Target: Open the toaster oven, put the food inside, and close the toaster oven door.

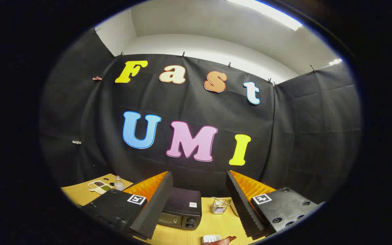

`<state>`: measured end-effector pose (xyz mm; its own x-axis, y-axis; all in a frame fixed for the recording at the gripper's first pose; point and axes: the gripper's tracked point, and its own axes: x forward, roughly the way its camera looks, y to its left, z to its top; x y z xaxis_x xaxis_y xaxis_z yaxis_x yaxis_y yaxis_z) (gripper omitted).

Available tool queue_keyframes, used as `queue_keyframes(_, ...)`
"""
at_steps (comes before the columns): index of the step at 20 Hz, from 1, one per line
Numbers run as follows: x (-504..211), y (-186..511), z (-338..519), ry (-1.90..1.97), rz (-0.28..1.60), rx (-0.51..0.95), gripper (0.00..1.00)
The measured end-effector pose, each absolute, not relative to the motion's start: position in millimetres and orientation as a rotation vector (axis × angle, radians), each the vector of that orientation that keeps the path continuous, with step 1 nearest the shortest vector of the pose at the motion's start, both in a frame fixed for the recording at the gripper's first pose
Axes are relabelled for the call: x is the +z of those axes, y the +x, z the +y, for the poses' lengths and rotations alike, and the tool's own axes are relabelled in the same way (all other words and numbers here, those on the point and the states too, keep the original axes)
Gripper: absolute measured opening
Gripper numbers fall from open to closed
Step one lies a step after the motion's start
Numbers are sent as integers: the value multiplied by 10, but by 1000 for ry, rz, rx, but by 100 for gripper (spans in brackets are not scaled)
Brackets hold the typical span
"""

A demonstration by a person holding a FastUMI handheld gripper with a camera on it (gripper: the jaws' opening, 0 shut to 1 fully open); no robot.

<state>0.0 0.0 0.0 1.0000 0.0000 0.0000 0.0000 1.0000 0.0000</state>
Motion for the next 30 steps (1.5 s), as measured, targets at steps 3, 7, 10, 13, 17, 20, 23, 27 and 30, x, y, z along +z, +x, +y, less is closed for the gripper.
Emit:
queue_keyframes(3,-13,-3,30,0,0,2,97)
queue_keyframes(7,15,-7,42,-2,-6,1,97)
queue_keyframes(10,-1,-10,57,3,-4,2,97)
queue_keyframes(13,-33,-3,98,3,1,8,97)
queue_keyframes(17,-35,-3,130,-1,0,12,97)
queue_keyframes(20,-37,0,152,-8,-1,13,97)
queue_keyframes(23,-97,17,200,3,7,16,97)
queue_keyframes(27,-429,134,520,50,71,43,97)
queue_keyframes(30,-739,280,880,72,124,66,97)
